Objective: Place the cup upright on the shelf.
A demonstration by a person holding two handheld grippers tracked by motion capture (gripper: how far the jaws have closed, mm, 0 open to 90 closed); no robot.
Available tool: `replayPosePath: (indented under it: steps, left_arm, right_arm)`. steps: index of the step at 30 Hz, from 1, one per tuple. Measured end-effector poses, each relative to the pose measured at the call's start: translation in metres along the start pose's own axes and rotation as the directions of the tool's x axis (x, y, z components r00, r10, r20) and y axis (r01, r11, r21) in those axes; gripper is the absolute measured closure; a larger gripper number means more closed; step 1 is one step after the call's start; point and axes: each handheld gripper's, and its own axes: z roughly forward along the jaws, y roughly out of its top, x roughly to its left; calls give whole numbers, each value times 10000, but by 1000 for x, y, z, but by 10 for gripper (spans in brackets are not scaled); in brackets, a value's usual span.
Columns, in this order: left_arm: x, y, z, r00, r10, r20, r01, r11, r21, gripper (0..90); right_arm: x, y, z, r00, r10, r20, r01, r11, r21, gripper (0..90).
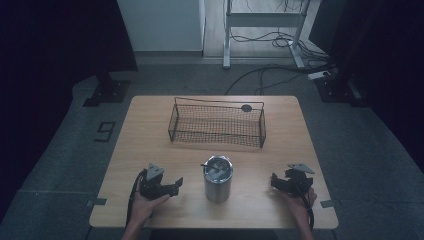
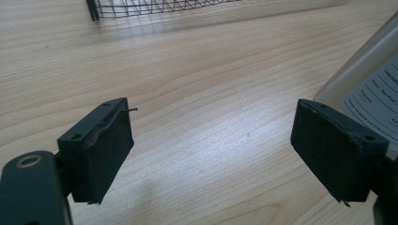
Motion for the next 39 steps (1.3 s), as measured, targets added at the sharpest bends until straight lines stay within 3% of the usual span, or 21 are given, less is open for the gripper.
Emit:
replayPosePath:
  steps: [8, 13, 23, 29, 34, 39]
  left_arm:
    - [-8, 1, 2, 10000, 28, -32, -28, 10000, -50, 128]
    - [-12, 6, -9, 9998, 97, -152, -101, 9996, -260, 120]
    - [-21, 4, -15, 9989, 13, 464, 5, 9992, -397, 115]
    - [-32, 9, -22, 9970, 228, 739, -180, 9977, -658, 111]
    - [-44, 12, -29, 9934, 520, 1023, -387, 9910, -1283, 72]
    - [-52, 13, -30, 9888, 782, 1267, -600, 9881, -1415, 52]
  right_arm:
    - [-1, 0, 1, 9997, -181, -137, 182, 9998, 38, 59]
    - [-2, 1, 1, 9996, -190, -185, 191, 9998, 60, 59]
    - [-3, 1, 1, 9993, -265, -255, 266, 9996, 40, 59]
    - [-3, 1, 1, 9992, -281, -269, 282, 9996, 38, 60]
    - [-3, 1, 1, 9991, -297, -299, 298, 9996, 34, 62]
    - [-3, 1, 1, 9991, -299, -298, 300, 9995, 34, 62]
